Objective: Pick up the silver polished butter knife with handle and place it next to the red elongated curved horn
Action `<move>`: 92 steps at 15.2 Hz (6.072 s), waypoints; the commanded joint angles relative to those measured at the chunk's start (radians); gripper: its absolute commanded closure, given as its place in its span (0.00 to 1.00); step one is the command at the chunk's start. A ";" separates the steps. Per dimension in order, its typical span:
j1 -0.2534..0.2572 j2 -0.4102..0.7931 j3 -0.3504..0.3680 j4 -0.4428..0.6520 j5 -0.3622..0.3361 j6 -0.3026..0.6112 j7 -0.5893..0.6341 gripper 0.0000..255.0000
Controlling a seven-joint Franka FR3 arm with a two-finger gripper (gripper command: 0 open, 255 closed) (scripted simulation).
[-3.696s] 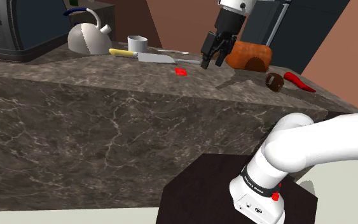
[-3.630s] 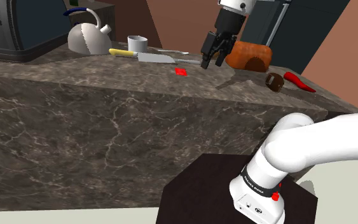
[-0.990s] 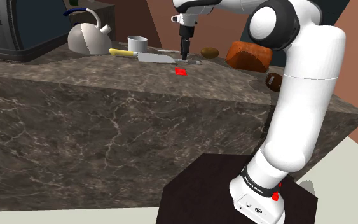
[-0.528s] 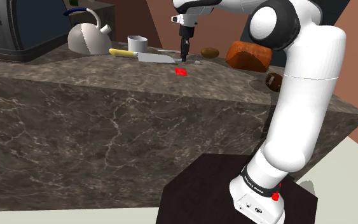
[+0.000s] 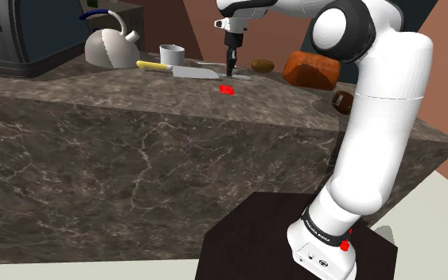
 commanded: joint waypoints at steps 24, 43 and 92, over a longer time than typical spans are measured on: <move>-0.051 0.117 -0.004 0.490 0.035 -0.375 -0.019 1.00; -0.098 -0.475 -0.095 -0.244 -0.163 -0.194 -0.195 1.00; -0.349 -0.902 -0.484 -0.730 -0.516 0.013 -0.664 1.00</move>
